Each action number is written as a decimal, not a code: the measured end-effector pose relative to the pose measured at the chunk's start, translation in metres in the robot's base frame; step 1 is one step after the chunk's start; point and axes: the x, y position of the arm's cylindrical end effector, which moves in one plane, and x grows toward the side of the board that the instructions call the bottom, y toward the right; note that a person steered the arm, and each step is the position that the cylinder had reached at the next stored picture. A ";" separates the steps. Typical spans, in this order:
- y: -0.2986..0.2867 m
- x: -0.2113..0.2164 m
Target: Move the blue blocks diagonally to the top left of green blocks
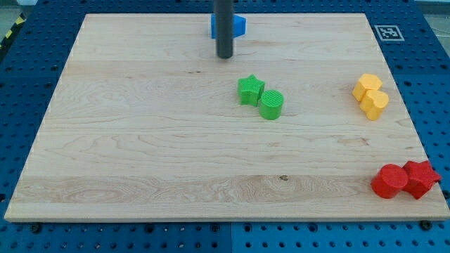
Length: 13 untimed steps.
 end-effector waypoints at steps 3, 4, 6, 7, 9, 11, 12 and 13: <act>0.022 -0.069; 0.033 -0.069; 0.104 -0.080; 0.095 -0.104; 0.017 -0.107; -0.005 -0.059; -0.010 -0.044; 0.002 -0.042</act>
